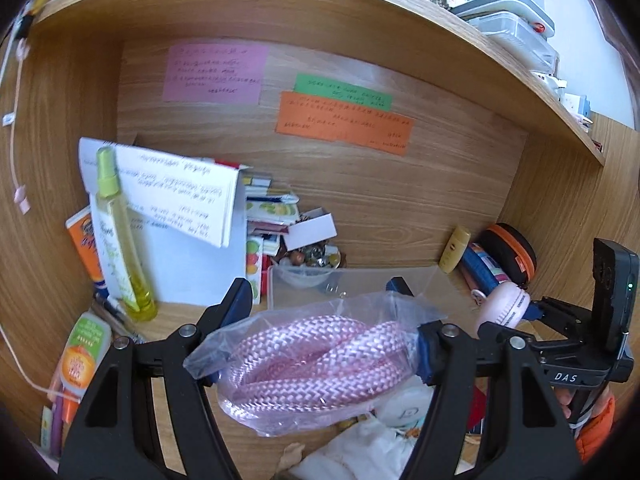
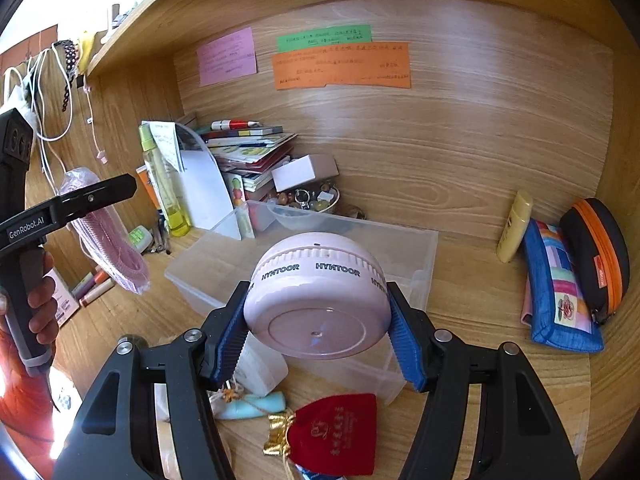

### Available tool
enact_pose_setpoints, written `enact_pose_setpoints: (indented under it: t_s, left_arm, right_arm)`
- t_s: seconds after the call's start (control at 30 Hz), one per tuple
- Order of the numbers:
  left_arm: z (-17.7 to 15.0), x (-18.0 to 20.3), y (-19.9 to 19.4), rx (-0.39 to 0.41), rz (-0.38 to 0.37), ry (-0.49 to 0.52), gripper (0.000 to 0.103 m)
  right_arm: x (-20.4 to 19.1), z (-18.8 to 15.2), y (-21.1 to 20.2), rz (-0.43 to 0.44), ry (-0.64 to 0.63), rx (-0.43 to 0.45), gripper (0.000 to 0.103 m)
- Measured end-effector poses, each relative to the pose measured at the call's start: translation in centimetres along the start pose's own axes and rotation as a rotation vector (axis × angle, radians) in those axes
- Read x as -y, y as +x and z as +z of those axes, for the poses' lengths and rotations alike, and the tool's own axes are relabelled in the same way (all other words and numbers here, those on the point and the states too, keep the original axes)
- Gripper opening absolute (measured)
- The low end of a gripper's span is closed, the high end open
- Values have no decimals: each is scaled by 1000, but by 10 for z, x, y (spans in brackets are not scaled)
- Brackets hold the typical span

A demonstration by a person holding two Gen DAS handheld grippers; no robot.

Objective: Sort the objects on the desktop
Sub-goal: 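Carry both items over the clear box and open both tools to drop them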

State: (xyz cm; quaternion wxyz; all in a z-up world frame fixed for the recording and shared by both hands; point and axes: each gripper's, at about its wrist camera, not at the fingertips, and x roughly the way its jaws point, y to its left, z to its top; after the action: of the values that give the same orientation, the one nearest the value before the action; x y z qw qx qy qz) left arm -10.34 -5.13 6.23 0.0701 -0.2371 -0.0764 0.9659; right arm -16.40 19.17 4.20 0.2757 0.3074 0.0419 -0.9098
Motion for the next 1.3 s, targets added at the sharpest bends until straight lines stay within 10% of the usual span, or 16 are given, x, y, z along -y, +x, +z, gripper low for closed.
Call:
enact_pose_setpoints:
  t_s: [0.83,1.3]
  left_arm:
    - [38,25,111,-106,-16,56,69]
    - [3,15,142,-231,-47,32,69]
  right_arm:
    - [19,28,82,11,22,-119,60]
    - [24,14,105,-4,-17,-209,60]
